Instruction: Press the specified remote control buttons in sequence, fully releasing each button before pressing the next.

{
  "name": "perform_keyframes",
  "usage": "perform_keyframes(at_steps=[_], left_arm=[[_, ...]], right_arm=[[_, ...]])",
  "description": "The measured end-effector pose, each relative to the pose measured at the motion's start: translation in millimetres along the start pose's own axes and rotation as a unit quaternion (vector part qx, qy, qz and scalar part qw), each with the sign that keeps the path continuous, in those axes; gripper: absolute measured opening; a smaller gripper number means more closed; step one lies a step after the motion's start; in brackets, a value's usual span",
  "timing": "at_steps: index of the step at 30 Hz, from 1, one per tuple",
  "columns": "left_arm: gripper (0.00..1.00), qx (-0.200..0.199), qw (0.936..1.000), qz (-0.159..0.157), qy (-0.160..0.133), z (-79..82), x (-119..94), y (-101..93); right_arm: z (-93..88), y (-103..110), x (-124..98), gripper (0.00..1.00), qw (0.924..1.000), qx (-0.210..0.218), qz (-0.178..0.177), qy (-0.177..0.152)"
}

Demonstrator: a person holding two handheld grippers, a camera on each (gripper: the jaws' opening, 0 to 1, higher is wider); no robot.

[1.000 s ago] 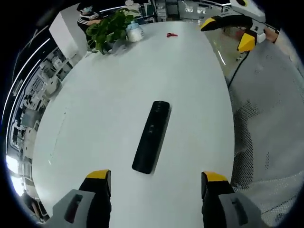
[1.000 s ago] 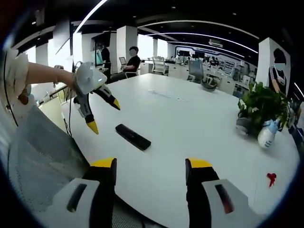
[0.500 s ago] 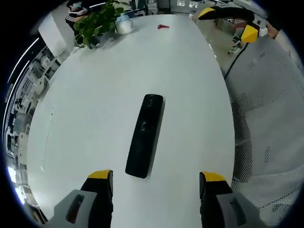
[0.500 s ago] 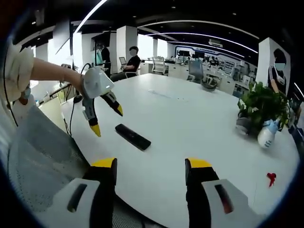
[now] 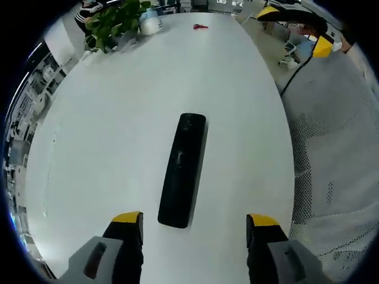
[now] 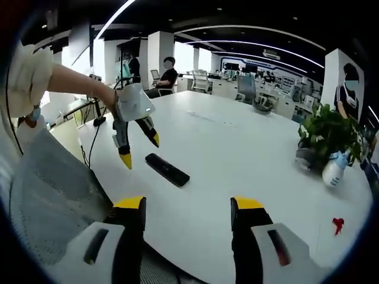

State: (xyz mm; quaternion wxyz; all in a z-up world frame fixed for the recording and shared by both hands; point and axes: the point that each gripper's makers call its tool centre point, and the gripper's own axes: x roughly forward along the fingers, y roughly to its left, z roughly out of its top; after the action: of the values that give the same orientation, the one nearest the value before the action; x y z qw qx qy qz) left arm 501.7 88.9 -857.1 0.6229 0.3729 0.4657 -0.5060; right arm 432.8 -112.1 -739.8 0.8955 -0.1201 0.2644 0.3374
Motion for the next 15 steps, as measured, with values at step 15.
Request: perform_keyframes(at_steps=[15], left_arm=[[0.65,0.009,0.9995,-0.02,0.022,-0.4,10.9,4.6]], right_arm=[[0.0,-3.8,-0.7,0.59,0.9999,0.012,-0.006,-0.003]])
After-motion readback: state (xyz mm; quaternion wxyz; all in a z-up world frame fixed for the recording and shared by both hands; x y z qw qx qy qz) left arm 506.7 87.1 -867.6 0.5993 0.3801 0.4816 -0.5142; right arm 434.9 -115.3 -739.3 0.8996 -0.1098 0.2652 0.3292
